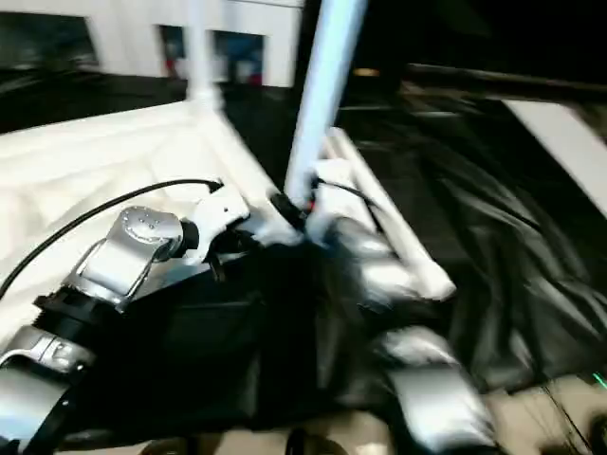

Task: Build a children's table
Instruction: Insert table leg to table base, then rotate leg to tighten

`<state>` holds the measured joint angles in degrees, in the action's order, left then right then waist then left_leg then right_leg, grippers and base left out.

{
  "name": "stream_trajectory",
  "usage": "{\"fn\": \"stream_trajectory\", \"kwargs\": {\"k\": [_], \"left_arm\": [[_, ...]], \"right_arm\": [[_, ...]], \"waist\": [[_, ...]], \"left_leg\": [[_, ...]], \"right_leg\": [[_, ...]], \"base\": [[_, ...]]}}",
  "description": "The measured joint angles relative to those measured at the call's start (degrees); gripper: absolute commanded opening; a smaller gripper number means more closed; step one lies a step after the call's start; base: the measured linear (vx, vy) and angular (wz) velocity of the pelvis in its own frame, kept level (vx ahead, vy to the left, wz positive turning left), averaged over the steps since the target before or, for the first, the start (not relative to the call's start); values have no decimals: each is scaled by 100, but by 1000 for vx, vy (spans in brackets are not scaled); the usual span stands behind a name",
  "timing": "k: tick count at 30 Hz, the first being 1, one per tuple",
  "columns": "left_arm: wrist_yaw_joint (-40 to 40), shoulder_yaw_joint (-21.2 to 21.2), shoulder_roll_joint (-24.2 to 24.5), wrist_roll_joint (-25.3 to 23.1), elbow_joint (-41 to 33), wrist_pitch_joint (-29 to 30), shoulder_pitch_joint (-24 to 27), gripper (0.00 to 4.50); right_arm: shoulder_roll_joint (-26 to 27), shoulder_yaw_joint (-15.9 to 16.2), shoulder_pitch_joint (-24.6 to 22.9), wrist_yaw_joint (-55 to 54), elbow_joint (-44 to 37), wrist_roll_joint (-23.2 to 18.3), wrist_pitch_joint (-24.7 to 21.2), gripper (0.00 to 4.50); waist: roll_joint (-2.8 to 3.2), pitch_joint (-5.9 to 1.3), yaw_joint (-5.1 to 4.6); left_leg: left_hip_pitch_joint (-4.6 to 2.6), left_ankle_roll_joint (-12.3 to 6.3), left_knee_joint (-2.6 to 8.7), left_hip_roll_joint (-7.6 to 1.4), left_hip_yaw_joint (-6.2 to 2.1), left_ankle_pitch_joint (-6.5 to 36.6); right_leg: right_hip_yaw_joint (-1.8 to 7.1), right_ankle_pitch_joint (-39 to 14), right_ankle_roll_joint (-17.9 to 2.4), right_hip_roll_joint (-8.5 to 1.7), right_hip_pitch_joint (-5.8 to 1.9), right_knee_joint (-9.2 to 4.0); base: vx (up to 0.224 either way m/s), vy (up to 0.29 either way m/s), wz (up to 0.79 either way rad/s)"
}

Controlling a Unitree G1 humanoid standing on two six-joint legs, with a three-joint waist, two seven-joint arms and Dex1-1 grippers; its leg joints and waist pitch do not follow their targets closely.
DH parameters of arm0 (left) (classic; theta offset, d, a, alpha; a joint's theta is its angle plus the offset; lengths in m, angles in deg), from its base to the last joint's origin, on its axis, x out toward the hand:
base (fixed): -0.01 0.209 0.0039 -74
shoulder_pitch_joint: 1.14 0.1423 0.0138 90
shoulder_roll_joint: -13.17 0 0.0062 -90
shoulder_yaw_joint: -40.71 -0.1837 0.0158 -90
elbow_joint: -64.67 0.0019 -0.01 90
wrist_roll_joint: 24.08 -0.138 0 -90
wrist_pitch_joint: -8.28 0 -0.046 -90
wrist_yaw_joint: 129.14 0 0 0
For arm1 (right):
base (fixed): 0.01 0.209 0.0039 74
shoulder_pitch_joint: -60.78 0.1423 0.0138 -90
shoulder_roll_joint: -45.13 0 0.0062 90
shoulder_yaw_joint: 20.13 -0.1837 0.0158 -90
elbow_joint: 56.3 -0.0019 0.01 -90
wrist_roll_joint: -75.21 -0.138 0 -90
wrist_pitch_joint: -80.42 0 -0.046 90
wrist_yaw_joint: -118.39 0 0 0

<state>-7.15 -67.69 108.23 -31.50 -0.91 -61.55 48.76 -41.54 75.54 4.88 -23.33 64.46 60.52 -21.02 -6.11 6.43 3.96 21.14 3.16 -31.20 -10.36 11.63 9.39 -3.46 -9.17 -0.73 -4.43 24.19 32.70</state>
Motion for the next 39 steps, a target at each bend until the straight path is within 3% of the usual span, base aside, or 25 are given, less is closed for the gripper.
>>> {"fn": "stream_trajectory", "kwargs": {"k": [2,8,11,21,29,39], "left_arm": [[-350,-31,201,66,-116,-395,139,0],[-1011,-117,447,205,-265,-835,274,0],[-1244,-130,536,271,-286,-942,345,0],[-1587,-210,593,318,-288,-1144,401,0],[-1634,-207,603,324,-271,-1155,401,0],[-1663,-216,600,323,-235,-1156,404,0]], "right_arm": [[-273,119,-331,483,-458,-74,-73,322],[-816,284,-950,1298,-1449,-170,-226,322],[-883,379,-1098,1447,-1625,-167,-235,322],[-902,560,-1202,1669,-1715,-37,-164,322],[-905,598,-1202,1727,-1711,64,-82,276],[-878,588,-1193,1799,-1617,55,-100,265]], "waist": [[2,-1,26],[7,-2,136],[16,-3,114],[28,0,116],[28,-1,121],[28,-1,115]], "left_leg": [[-1,-4,2,-7,0,3],[20,-3,-17,-22,-5,7],[16,7,-45,-33,-4,2],[7,70,-71,-42,-4,5],[4,69,-85,-49,-5,4],[-15,69,-101,-51,-12,6]], "right_leg": [[-3,-59,-18,3,21,52],[-13,-104,-66,8,72,137],[-13,-102,-67,8,61,153],[-15,-84,-62,7,21,158],[-21,-85,-60,7,17,171],[-25,-85,-60,7,-17,171]], "base": [[69,-39,2],[10,-6,0],[0,0,0],[0,0,0],[0,0,0],[0,0,0]]}}
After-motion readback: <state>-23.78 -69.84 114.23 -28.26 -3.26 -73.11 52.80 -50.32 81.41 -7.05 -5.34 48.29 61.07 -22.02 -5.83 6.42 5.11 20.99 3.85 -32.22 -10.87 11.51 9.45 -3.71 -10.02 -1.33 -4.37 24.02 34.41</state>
